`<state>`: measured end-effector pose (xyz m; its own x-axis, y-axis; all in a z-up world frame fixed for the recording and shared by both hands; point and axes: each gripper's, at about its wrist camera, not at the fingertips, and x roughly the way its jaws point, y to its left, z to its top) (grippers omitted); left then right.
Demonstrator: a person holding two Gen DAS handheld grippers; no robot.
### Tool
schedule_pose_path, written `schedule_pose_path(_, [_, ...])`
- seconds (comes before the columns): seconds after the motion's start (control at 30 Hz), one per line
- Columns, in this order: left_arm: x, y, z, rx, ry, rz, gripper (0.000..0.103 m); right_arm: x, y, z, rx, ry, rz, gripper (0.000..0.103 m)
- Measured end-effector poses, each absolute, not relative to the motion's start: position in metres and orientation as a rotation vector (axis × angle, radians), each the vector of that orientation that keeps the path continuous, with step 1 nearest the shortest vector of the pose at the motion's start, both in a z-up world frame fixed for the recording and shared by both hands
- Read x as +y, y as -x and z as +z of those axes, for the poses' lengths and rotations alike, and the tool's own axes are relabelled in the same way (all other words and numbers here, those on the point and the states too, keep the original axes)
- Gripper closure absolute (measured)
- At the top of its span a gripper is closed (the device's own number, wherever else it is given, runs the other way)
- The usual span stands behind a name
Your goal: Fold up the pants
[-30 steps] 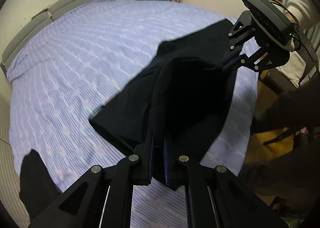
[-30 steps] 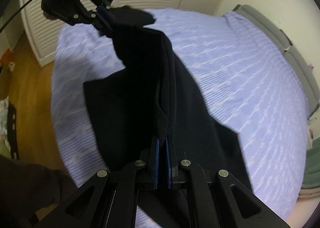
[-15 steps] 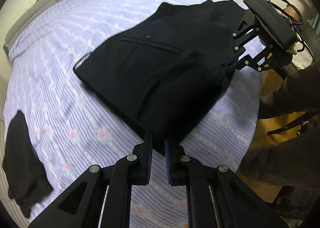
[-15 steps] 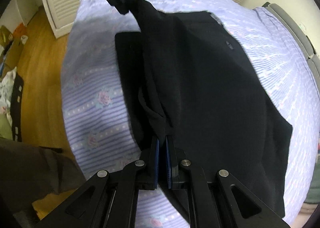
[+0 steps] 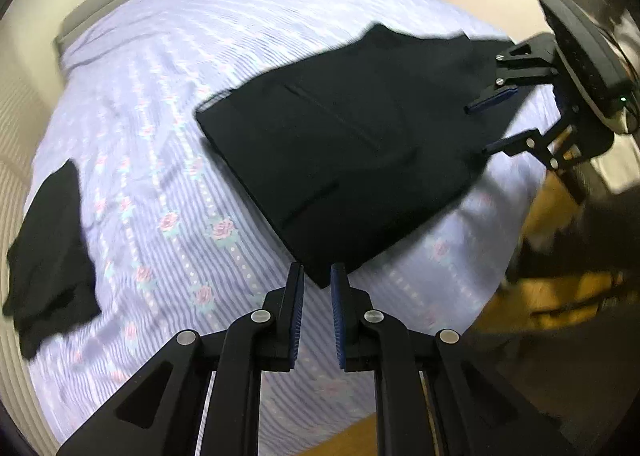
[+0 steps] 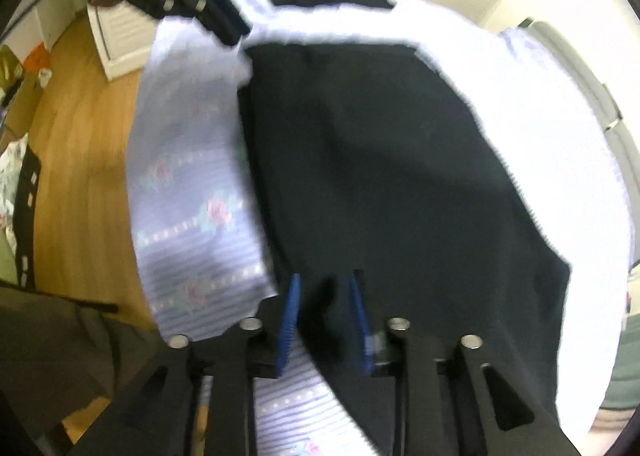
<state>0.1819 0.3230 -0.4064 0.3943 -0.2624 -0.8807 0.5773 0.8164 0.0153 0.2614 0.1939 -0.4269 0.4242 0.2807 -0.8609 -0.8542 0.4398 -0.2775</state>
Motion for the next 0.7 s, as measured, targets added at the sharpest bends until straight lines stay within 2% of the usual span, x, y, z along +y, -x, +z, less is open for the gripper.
schedule_pose_path(0.07, [0.32,-0.181,-0.391,1.022,-0.268,-0.474,0.073,0.184,-0.266,-0.407,0.785,0.788,0.798,0.055])
schedule_pose_path(0.1, [0.317,-0.181,-0.387,1.012,-0.243,-0.433,0.063,0.179,-0.27,-0.4,0.759,0.789,0.784,0.046])
schedule_pose_path(0.13, [0.311,-0.18,-0.381,0.991,-0.209,-0.372,0.054,0.174,-0.275,-0.392,0.73,0.792,0.765,0.04])
schedule_pose_path(0.17, [0.307,-0.18,-0.377,0.969,-0.181,-0.331,0.053,0.166,-0.283,-0.386,0.712,0.79,0.744,0.039])
schedule_pose_path(0.33, [0.267,-0.197,-0.377,0.921,-0.071,-0.177,0.051,0.127,-0.348,-0.375,0.742,0.794,0.64,0.039])
schedule_pose_path(0.57, [0.222,-0.228,-0.4,0.94,-0.038,-0.132,0.052,0.056,-0.48,-0.372,0.927,0.586,0.618,0.04])
schedule_pose_path(0.7, [0.213,-0.238,-0.411,0.955,-0.015,-0.091,0.052,0.048,-0.518,-0.388,0.989,0.615,0.699,0.048])
